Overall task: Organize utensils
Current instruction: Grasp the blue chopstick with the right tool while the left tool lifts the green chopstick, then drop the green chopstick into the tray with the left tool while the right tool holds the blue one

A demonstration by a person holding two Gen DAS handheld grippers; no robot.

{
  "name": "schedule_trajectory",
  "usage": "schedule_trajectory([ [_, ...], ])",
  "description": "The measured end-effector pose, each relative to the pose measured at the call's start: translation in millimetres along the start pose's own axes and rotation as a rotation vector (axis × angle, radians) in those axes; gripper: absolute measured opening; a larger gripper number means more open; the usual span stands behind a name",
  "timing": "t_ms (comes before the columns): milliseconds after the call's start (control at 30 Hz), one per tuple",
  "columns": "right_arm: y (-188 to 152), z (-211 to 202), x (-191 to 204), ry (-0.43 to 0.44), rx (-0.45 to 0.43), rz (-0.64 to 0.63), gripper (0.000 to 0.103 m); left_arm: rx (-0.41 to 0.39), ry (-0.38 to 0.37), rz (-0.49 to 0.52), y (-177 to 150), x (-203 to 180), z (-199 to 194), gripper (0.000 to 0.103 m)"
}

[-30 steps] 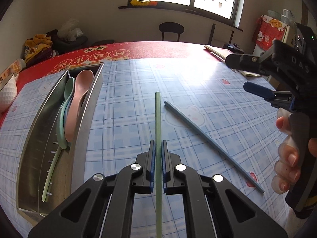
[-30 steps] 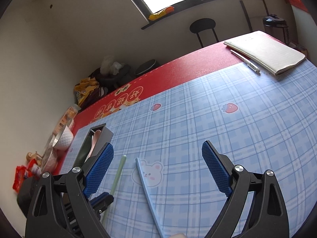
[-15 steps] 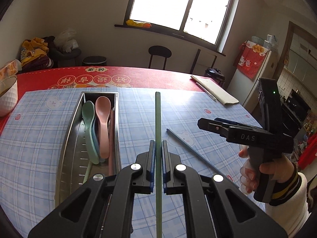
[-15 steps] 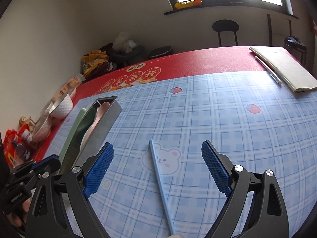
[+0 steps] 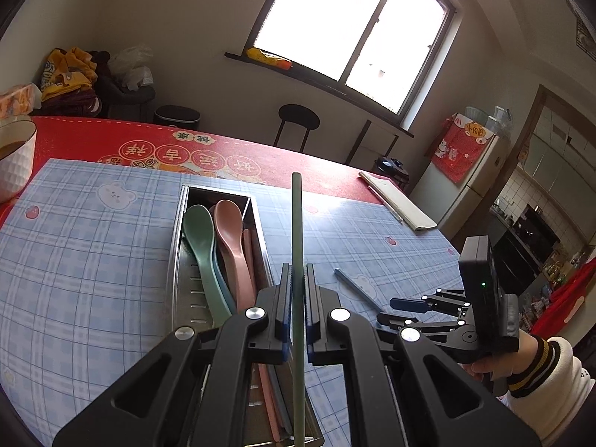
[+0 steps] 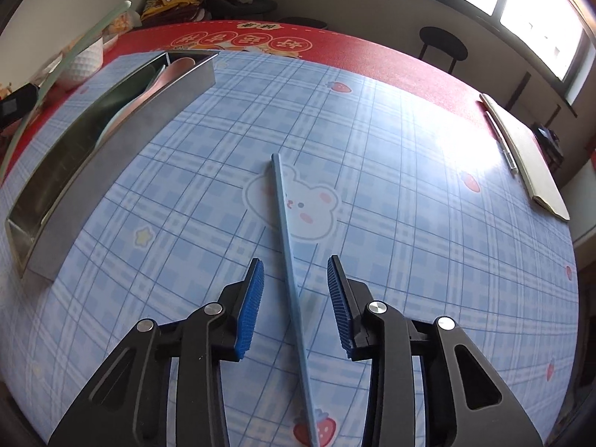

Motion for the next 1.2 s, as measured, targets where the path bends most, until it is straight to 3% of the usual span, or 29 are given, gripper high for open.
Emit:
schedule_trajectory([
  [100,1,2,1,0.029,0.010,0.010,0.021,0.004,-0.016,-0.035,2,11,-1,0.006],
  [267,-2,1,-7,0.079,0.019,0.080,0.020,-0.005,-0.023,-0.078,4,22,-5,0.006],
  [533,-10,-1,-22,0.132,-0.044,0.222,0.006,-0.011,0.000,-0.113,5,36,-7,0.006],
  [900,37,-28,-16,0.447,-0.346,0.444,0.006,0.039,0.044,-0.143,7,39,11,0.006],
  [1067,48,-19,-6,0.502,-0.405,0.451,0.006,0.084,0.082,-0.150,11,35,25,0.006],
  [1200,43,-15,-10,0.507,-0.386,0.443,0.006,0.126,0.127,-0.130,15,28,39,0.006],
])
Point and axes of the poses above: each gripper's, at about its wrist camera, not at the fingertips, and z roughly the way its jaws point, x to its left, y to its top, the point moved 2 cm from there along z, roughly the way its jaws point, and after that the axes turned 3 degrees about x, right-handed, at the moved point
